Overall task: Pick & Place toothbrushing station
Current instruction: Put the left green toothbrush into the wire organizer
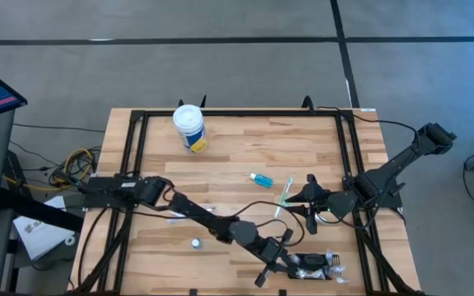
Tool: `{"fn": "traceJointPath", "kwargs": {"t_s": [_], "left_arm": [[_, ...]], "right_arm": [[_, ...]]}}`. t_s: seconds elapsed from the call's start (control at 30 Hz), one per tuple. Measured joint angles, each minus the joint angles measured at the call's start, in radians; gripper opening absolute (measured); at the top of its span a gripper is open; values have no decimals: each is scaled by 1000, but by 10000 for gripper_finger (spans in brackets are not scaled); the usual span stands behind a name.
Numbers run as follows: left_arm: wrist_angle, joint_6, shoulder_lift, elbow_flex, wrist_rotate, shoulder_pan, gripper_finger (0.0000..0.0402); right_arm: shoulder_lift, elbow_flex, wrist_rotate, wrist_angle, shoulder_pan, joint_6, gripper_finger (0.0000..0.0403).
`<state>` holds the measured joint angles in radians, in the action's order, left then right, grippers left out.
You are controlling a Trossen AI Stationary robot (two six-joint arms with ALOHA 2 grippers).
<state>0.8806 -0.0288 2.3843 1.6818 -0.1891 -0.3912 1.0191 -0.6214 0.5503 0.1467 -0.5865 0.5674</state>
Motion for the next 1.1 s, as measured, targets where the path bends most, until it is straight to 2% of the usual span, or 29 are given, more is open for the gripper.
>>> {"fn": "traceJointPath", "kwargs": {"t_s": [1.1], "left_arm": [[2, -27, 70, 0, 0, 15, 0]], "right_arm": [[0, 0, 0, 6, 0, 0, 111]]}}
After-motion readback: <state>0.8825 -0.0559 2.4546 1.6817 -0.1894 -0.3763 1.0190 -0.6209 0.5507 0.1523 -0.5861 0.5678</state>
